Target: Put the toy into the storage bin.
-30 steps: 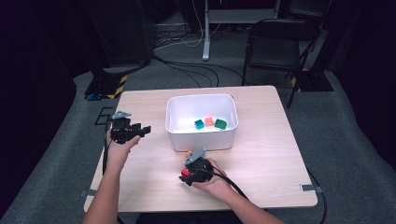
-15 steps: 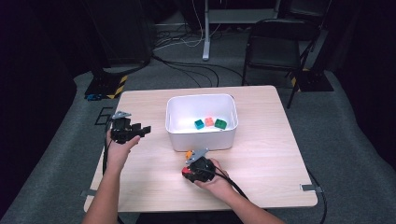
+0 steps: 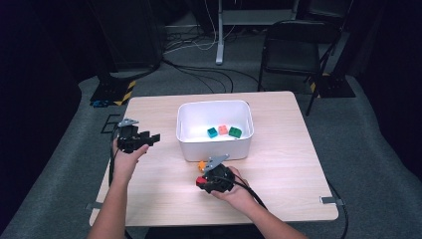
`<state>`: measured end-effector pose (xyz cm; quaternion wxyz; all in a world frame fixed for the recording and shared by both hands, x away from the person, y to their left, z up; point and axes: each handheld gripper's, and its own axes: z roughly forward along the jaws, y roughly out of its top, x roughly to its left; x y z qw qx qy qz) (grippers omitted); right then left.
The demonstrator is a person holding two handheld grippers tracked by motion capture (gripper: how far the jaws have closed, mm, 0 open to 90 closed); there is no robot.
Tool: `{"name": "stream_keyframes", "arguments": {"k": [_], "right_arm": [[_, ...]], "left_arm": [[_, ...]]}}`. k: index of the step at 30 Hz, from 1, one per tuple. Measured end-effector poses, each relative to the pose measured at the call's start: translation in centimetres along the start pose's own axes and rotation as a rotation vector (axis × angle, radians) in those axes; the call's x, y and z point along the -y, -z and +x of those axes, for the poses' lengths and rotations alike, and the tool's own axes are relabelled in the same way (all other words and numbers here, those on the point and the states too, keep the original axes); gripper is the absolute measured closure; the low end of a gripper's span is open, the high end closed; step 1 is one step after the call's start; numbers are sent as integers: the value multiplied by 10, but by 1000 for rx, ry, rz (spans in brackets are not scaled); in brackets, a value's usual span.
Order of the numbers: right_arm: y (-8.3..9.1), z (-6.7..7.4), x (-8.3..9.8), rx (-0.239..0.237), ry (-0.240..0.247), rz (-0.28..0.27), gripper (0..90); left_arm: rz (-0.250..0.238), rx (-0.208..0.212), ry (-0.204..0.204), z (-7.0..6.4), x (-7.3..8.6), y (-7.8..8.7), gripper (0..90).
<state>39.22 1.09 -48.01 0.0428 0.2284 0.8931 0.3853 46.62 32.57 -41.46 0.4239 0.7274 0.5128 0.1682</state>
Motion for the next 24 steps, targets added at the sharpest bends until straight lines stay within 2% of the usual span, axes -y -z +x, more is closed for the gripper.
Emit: {"name": "stream_keyframes", "arguments": {"k": [13, 15, 24], "right_arm": [[35, -11, -6, 18, -29, -10, 668], [44, -14, -9, 21, -25, -20, 668], [66, -19, -21, 38, -18, -29, 668]], "left_arm": [[-7, 1, 1, 2, -1, -1, 448], [-6, 0, 0, 2, -1, -1, 448], [-4, 4, -3, 1, -2, -1, 448]]}}
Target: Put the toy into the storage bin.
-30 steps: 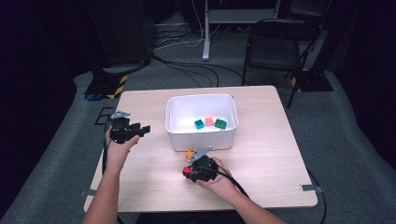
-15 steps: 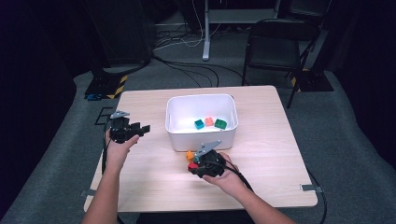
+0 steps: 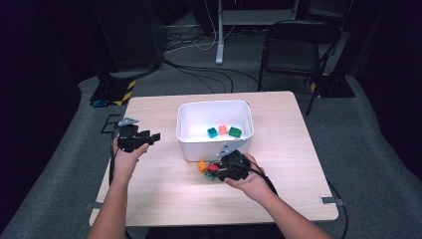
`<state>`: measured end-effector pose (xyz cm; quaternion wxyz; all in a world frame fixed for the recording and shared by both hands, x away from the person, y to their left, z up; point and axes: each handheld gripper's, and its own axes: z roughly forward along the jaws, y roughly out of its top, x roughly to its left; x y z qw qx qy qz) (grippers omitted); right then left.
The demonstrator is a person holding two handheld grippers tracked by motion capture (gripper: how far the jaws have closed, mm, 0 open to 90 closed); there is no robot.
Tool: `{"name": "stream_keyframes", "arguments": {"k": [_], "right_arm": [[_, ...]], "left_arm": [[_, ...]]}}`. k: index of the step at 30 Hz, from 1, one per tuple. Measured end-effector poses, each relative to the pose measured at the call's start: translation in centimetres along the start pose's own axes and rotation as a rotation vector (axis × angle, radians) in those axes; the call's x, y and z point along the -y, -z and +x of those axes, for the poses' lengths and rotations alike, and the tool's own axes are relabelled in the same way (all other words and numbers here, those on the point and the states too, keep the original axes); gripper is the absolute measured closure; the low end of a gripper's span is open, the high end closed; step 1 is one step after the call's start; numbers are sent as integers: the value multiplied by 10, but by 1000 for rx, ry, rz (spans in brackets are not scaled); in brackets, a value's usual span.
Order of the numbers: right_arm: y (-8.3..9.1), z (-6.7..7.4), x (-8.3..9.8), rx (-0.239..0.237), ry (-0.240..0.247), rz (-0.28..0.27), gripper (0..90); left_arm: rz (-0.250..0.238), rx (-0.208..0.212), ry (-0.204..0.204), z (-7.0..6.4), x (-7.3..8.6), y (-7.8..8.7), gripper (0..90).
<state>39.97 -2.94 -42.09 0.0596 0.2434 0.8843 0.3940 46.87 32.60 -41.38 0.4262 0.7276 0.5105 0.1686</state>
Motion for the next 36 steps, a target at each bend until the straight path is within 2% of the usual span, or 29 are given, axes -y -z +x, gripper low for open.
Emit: {"name": "stream_keyframes", "arguments": {"k": [12, 16, 18, 25, 28, 29, 36], "right_arm": [[33, -13, -22, -5, -7, -30, 668], [50, -19, -36, 4, -21, -45, 669], [56, -23, -42, 11, -8, -49, 669], [68, -36, -57, 31, -38, -73, 669], [70, -38, -62, 41, -38, -73, 669], [71, -40, -65, 53, -22, -75, 669], [67, -52, -79, 95, -26, -68, 669]], "left_arm": [[-7, 0, 6, 0, 0, 0, 448], [-8, 0, 6, 0, 0, 0, 448], [-6, 1, 8, 0, 0, 1, 448], [-7, -1, 5, 0, -1, 1, 448], [-4, 2, 4, 0, 0, 0, 448], [-2, 2, 2, 0, 0, 0, 448], [-3, 4, 4, 0, -1, 0, 448]]}}
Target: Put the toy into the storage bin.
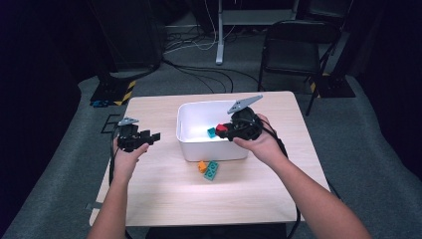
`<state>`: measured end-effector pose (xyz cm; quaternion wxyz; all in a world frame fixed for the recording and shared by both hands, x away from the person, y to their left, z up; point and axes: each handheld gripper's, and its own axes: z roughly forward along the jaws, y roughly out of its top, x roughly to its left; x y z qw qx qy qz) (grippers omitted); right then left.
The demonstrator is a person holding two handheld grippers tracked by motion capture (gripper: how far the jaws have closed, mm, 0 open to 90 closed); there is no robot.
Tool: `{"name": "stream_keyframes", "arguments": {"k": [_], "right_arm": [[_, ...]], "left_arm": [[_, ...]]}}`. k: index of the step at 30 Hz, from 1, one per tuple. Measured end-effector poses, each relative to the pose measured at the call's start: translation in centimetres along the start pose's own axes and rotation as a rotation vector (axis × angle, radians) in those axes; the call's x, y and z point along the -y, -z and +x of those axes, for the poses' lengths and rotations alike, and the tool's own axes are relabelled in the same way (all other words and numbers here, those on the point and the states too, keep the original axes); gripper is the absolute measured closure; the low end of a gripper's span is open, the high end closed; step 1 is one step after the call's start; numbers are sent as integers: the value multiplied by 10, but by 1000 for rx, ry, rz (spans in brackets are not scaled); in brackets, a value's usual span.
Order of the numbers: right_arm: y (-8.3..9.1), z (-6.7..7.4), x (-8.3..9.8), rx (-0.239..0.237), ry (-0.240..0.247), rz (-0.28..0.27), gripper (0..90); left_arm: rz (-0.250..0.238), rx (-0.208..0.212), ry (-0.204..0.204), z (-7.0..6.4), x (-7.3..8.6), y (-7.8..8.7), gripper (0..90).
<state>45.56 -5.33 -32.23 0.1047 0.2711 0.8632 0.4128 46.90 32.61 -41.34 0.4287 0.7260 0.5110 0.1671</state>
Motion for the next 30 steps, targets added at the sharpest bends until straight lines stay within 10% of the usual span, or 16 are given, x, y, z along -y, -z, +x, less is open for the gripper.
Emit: {"name": "stream_keyframes", "arguments": {"k": [30], "right_arm": [[-83, -61, -29, 119, -107, 100, 667]], "left_arm": [[-1, 5, 16, 5, 1, 0, 449]]}}
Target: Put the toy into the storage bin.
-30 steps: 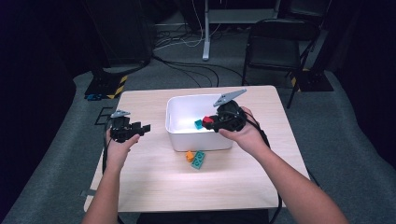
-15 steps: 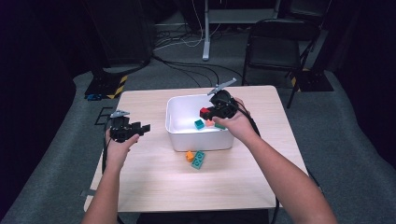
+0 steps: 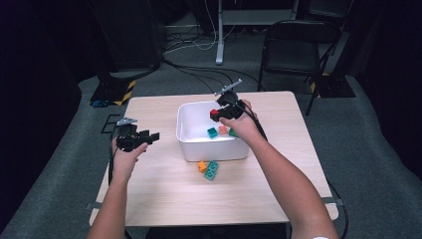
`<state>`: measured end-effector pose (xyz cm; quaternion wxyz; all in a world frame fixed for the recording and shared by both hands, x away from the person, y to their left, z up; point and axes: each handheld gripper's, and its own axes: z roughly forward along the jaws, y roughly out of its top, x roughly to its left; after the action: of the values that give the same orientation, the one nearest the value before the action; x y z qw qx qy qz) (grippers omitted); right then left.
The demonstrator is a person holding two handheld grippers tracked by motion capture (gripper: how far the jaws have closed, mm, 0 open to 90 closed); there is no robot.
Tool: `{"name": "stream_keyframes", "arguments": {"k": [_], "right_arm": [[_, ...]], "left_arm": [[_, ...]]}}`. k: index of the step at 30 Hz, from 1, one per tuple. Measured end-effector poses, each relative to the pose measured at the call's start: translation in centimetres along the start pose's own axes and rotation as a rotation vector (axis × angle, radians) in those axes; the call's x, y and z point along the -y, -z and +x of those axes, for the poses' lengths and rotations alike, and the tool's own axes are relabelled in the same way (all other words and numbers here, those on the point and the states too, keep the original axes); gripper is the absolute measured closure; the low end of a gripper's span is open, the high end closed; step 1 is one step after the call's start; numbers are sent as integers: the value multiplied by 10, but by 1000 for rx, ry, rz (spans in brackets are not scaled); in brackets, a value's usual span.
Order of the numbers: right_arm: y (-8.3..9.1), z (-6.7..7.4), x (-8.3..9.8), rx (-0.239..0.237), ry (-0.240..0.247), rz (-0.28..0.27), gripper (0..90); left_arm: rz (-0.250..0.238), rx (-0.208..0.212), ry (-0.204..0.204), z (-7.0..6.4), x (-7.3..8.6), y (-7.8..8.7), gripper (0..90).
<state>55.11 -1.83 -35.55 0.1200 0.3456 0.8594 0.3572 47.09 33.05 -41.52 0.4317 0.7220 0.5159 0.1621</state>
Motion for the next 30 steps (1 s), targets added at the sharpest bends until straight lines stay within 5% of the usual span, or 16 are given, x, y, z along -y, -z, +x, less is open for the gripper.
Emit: {"name": "stream_keyframes", "arguments": {"k": [14, 19, 30], "right_arm": [[-26, -11, -8, 37, -42, 21, 662], [-31, -12, -6, 53, -45, 32, 597], [6, 10, 2, -48, -12, -30, 430]], "left_arm": [[-5, 1, 4, 1, 0, 0, 449], [-8, 1, 7, 2, 0, 2, 449], [-6, -3, 7, 1, 0, 1, 449]]}}
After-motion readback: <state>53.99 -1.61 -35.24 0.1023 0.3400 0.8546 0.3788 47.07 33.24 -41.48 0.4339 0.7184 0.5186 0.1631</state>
